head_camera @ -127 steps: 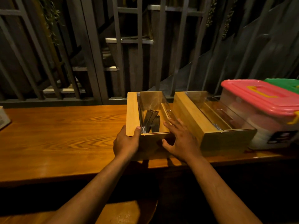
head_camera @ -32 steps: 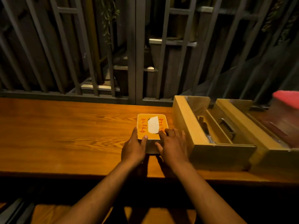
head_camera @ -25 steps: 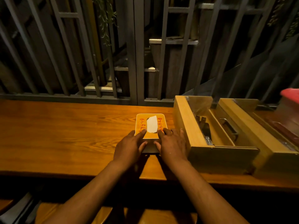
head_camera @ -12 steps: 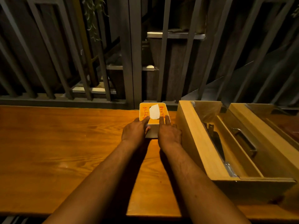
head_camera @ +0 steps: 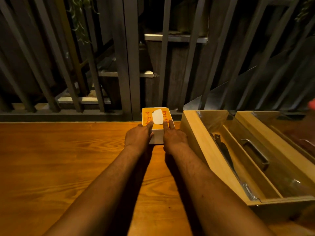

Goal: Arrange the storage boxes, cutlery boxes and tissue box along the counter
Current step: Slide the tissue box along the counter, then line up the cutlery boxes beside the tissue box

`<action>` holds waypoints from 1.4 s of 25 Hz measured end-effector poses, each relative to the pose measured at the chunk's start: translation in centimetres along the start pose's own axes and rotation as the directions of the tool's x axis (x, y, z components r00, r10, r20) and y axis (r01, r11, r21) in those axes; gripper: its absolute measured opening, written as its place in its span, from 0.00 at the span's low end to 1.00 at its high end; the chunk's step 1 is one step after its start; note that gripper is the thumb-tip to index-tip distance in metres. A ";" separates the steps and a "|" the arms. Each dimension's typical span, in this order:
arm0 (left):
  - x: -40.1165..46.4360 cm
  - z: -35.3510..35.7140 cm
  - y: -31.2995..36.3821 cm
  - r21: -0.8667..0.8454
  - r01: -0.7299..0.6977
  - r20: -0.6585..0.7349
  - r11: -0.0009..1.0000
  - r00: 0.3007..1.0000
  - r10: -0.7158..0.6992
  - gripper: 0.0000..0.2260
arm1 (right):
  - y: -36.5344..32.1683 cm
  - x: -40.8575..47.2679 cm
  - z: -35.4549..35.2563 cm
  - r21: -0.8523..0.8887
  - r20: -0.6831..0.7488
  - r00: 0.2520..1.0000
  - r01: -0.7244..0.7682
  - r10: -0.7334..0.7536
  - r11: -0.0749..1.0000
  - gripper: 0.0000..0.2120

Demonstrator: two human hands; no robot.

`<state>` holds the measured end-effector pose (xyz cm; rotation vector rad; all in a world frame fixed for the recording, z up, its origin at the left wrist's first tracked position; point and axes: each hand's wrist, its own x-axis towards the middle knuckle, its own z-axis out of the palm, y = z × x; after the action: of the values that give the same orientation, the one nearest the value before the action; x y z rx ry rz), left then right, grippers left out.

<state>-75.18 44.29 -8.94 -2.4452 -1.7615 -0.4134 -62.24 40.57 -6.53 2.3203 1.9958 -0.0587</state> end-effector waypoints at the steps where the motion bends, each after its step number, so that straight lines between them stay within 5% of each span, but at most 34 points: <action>1: -0.2 -0.5 0.0 0.031 -0.003 0.031 1.000 1.000 0.002 0.28 | 0.1 -0.4 -0.5 0.013 0.018 1.000 0.001 -0.001 1.000 0.48; 4: -2.0 -2.2 0.7 0.023 0.027 0.045 0.999 0.999 -0.028 0.33 | 0.3 -3.1 -2.2 0.068 -0.049 0.997 0.055 -0.052 0.996 0.45; 8: -6.2 -5.1 2.2 -0.072 -0.039 -0.127 0.997 0.991 0.029 0.18 | 1.0 -9.0 -4.0 0.152 -0.211 0.975 0.097 -0.063 0.984 0.38; 13: -11.7 -8.5 4.8 -0.188 -0.096 -0.248 0.978 0.968 0.047 0.17 | 4.7 -16.4 -4.9 0.255 -0.452 0.892 0.131 -0.001 0.958 0.24; 17: -14.2 -10.1 8.0 -0.173 -0.056 -0.194 0.983 0.981 0.022 0.17 | 8.7 -19.5 -4.1 0.235 -0.382 0.924 0.073 0.024 0.969 0.24; 25: -21.2 -9.0 18.7 -0.438 -0.004 -0.150 0.899 0.986 -0.068 0.20 | 17.9 -23.6 -0.3 0.326 -0.382 0.924 0.128 0.006 0.937 0.24; 30: -22.4 -7.8 22.4 -0.260 0.009 -0.012 0.966 1.000 -0.013 0.24 | 22.6 -25.1 0.6 0.250 -0.386 0.921 0.158 -0.052 0.955 0.34; 35: -22.7 -6.3 22.9 -0.202 0.027 -0.047 0.979 0.998 -0.037 0.26 | 26.2 -24.5 1.7 0.234 -0.386 0.914 0.225 -0.122 0.946 0.40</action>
<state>-61.34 14.56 -7.41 -2.5152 -1.8225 -0.6821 -40.03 12.41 -5.29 2.4535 2.5239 0.1037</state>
